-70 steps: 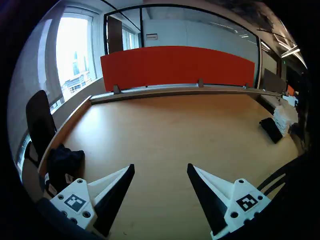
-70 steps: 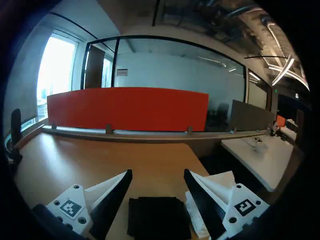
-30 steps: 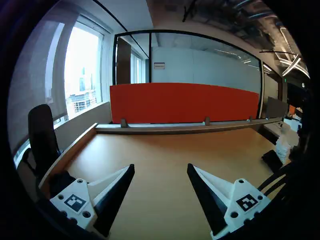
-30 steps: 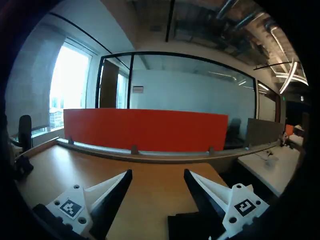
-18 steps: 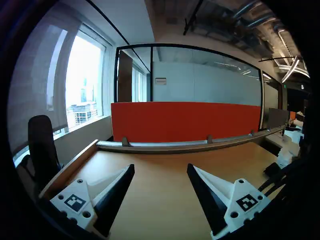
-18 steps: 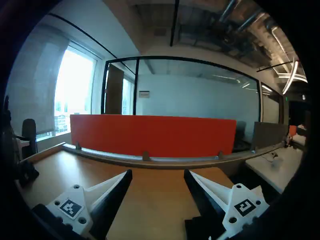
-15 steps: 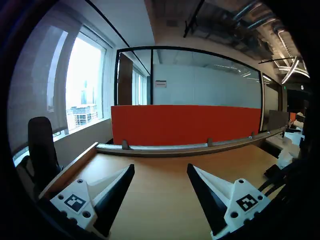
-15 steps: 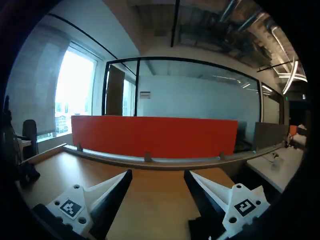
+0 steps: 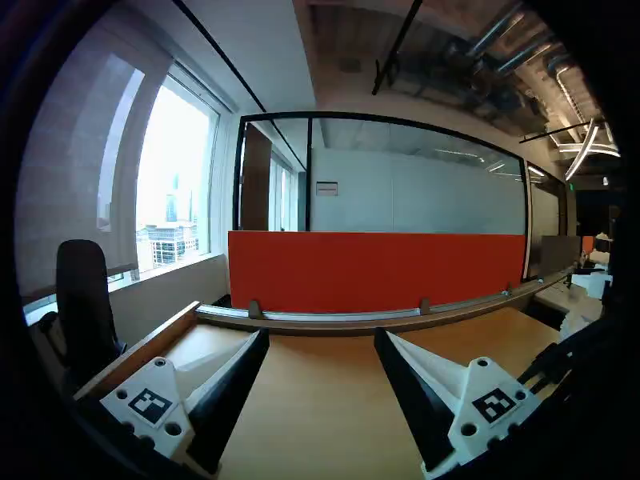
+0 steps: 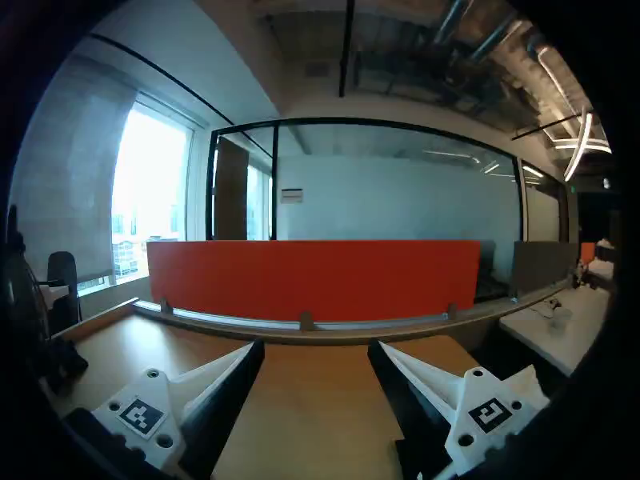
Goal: Fold towel
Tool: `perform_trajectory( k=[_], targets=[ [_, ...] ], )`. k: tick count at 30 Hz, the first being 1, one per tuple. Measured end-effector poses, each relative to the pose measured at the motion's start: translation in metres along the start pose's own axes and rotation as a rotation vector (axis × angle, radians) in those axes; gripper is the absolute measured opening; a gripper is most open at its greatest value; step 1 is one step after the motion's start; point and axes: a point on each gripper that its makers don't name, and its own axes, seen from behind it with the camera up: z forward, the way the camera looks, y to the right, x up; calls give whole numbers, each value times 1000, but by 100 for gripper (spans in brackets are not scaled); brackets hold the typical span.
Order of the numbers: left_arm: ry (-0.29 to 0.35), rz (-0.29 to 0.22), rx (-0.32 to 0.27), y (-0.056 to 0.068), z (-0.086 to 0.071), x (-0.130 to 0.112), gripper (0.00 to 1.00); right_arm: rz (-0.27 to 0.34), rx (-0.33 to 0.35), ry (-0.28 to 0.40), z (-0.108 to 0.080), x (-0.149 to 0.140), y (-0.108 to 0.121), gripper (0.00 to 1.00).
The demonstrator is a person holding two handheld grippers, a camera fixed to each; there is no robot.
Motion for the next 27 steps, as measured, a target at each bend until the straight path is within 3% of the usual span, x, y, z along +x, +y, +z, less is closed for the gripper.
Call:
perform_trajectory(
  k=[11,27],
  targets=[
    [33,-22,5,-6,1,-13,98,-8,-4,2,-2,-8,-9,100],
    [83,1,-28,6,0,-61,97,-28,-15,20,-13,-23,-19,100]
  ],
)
